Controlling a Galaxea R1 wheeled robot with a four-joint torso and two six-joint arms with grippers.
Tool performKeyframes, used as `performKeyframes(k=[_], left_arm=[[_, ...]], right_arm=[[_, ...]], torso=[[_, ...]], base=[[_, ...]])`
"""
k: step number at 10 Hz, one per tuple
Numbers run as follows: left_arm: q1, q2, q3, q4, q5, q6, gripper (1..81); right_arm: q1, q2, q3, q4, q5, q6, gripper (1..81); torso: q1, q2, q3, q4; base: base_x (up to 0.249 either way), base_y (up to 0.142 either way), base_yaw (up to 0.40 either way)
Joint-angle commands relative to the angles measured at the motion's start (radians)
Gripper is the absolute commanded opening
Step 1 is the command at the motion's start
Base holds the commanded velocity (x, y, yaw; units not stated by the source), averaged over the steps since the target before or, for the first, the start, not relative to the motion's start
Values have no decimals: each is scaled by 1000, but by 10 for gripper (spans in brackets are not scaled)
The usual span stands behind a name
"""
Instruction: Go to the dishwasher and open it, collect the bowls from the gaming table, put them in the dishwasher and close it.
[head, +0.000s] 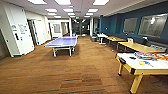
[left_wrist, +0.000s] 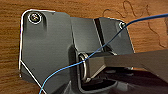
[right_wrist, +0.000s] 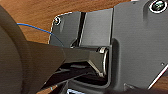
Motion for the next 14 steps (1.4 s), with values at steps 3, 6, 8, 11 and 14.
performKeyframes(k=[3, 6, 8, 11, 14], left_arm=[[-44, -2, 8, 6, 47, 1, 811], [-43, 1, 8, 6, 47, 3, 811], [-42, 4, 8, 6, 47, 3, 811], [-40, 7, 8, 6, 47, 3, 811], [-38, 12, 8, 6, 47, 3, 811]], right_arm=[[45, -1, 10, -16, -43, -2, 811], [44, -1, 10, -15, -43, -2, 811], [43, -2, 9, -16, -43, -2, 811], [43, -1, 2, -16, -43, -2, 811], [43, -1, -2, -26, -43, -2, 811]], torso=[[0, 0, 0, 0], [0, 0, 0, 0], [0, 0, 0, 0], [0, 0, 0, 0], [0, 0, 0, 0]], base=[[241, 0, 0], [241, 0, 0], [241, 0, 0], [238, 0, 0], [218, 0, 0]])
